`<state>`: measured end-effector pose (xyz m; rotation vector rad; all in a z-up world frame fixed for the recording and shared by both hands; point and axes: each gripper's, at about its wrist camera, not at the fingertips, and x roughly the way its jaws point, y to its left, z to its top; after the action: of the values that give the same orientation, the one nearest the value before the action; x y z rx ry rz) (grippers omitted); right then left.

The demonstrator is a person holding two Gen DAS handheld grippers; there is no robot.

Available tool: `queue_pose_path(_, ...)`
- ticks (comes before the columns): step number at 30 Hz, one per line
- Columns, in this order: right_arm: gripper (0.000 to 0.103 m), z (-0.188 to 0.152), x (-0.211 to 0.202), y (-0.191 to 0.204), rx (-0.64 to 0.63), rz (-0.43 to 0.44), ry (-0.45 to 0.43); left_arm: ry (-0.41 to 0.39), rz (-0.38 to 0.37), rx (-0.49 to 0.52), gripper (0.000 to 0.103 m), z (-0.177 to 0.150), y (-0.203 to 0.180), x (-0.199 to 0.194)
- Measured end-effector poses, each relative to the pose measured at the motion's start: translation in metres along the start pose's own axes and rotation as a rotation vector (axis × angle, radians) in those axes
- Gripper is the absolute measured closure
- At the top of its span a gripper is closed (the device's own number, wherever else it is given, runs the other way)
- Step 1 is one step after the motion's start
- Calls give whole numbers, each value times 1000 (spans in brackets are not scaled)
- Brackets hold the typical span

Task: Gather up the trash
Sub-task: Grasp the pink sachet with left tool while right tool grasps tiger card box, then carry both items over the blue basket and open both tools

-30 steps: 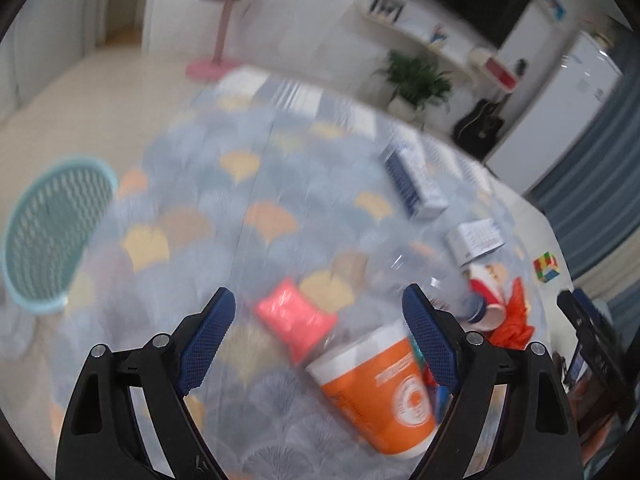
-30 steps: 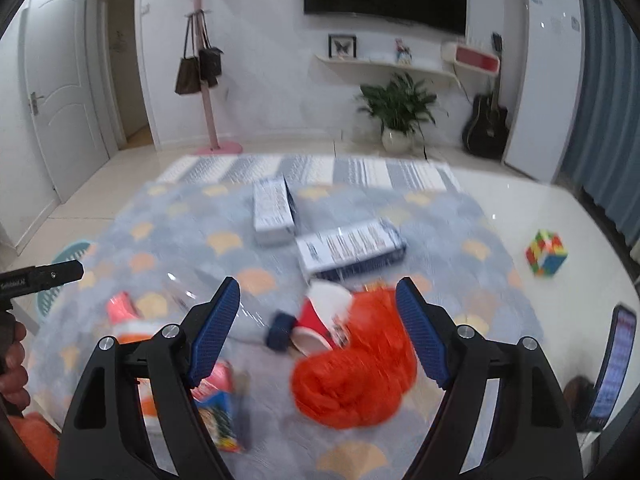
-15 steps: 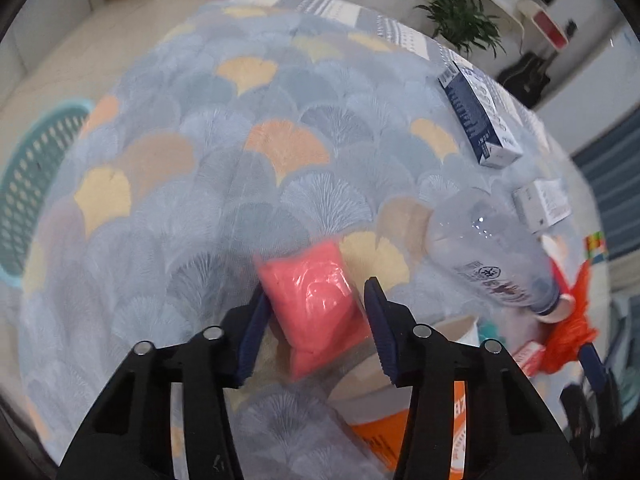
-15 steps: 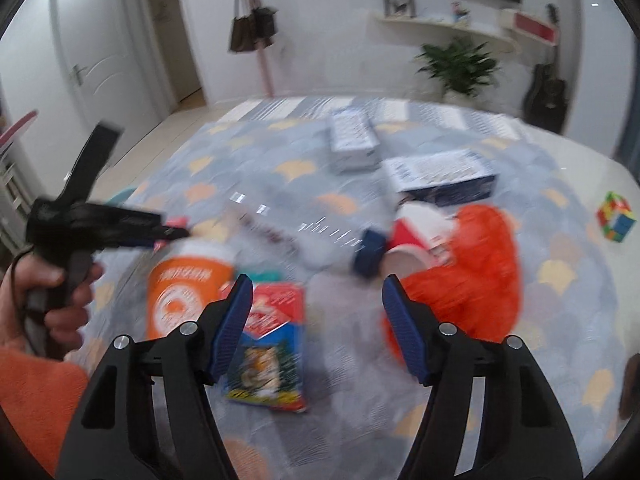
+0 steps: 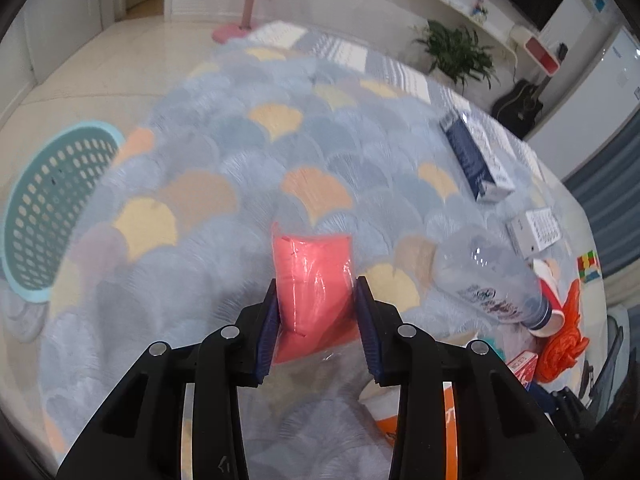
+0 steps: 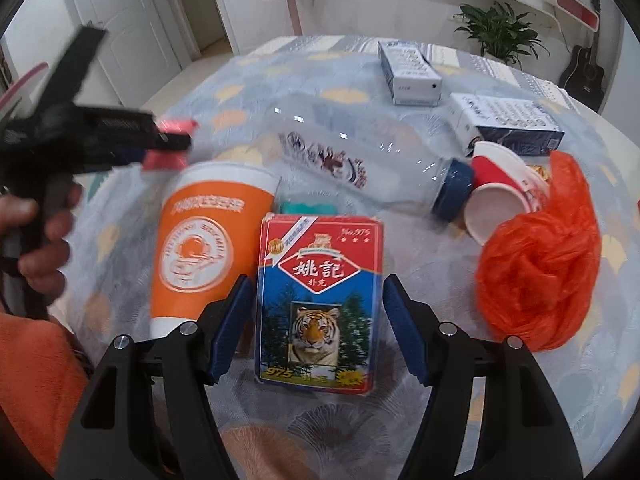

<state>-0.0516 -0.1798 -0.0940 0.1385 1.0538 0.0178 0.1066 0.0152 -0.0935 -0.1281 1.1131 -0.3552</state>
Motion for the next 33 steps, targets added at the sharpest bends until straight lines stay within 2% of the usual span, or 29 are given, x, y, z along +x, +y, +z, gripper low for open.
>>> queue_pose_path(2, 40, 1, 5, 2, -2, -49, 7, -25, 8, 3, 68, 4, 4, -7)
queue_pose_path(3, 45, 2, 6, 2, -2, -57, 5, -39, 11, 7, 69, 5, 6, -12)
queue_pose_path(4, 44, 3, 6, 2, 0, -62, 0, -53, 15, 12, 69, 7, 9, -16)
queue_pose_path(10, 45, 24, -24, 11, -23, -84, -132, -199, 26, 34, 69, 18, 24, -53)
queue_pose_path(15, 45, 62, -51, 38, -91, -66, -250, -359, 23, 8, 69, 31, 46, -98)
queue_pose_path(19, 45, 100, -66, 74, -164, -10, -332, -470, 8, -51, 69, 55, 75, -143)
queue_pose_path(22, 45, 124, -68, 100, -200, 30, -377, -525, -2, -102, 68, 68, 97, -172)
queue_pose_path(26, 45, 157, -66, 146, -250, 110, -431, -621, 58, -186, 69, 75, 141, -209)
queue_pose_path(30, 45, 186, -49, 197, -285, 206, -421, -639, 96, -287, 69, 69, 189, -218)
queue_pose_path(33, 45, 200, -28, 228, -298, 254, -389, -615, 135, -348, 69, 64, 224, -209)
